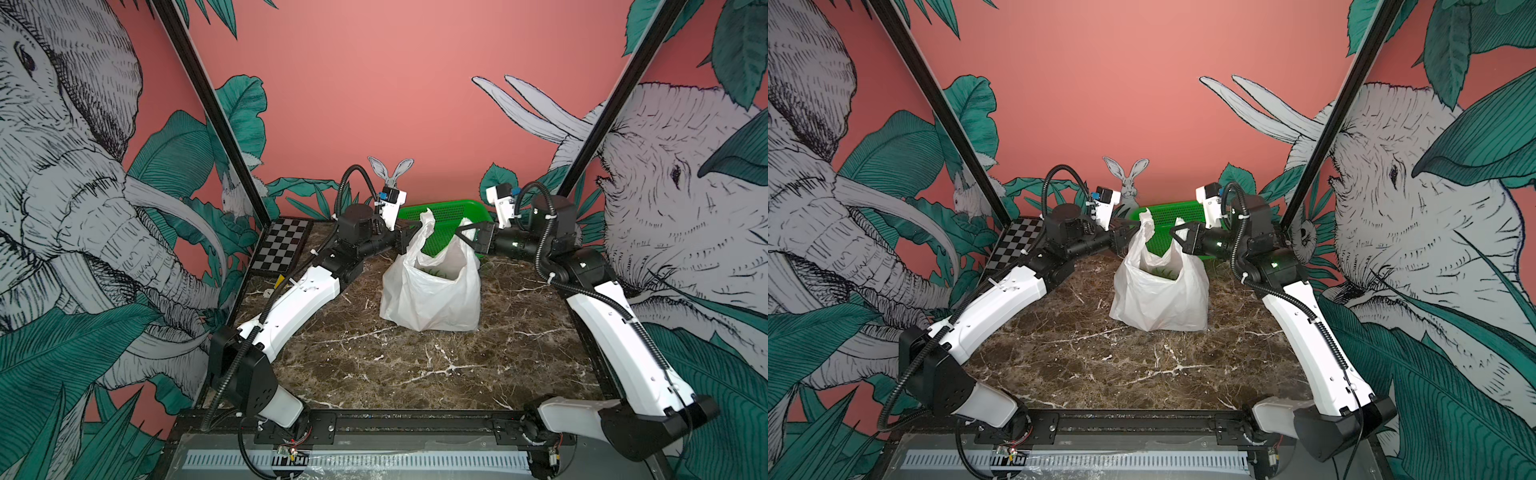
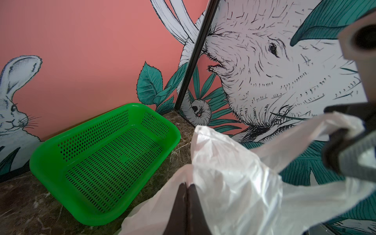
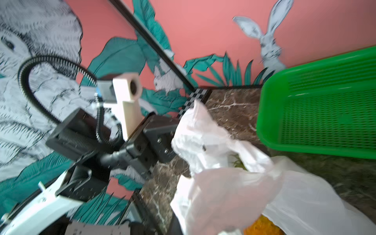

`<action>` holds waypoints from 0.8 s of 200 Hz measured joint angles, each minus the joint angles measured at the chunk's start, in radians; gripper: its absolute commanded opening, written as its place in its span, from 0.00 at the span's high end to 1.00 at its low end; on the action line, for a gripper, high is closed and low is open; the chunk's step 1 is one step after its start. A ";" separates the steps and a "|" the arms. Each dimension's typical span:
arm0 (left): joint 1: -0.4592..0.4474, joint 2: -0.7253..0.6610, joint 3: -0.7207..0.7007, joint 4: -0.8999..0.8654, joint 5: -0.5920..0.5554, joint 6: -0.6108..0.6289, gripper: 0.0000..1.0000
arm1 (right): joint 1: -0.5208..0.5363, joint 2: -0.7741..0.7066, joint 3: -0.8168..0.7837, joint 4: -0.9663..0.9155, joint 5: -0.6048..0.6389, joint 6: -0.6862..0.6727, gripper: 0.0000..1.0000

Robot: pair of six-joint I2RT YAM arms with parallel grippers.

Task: Place the pineapple into a plastic bag & tie a knot
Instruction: Cross the plastic bag at the center of the board.

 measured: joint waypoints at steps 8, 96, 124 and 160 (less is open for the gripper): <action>0.000 0.003 0.000 0.000 -0.002 0.001 1.00 | 0.011 0.005 -0.023 0.004 -0.023 0.000 1.00; -0.019 0.028 0.014 -0.010 -0.009 0.008 1.00 | 0.164 0.206 0.076 0.005 -0.142 -0.045 1.00; -0.014 0.030 0.014 -0.017 -0.031 0.011 1.00 | 0.161 0.229 0.089 0.002 -0.135 -0.066 0.88; -0.013 0.029 0.014 -0.030 -0.074 0.027 1.00 | 0.153 0.257 0.092 -0.003 -0.109 -0.090 0.41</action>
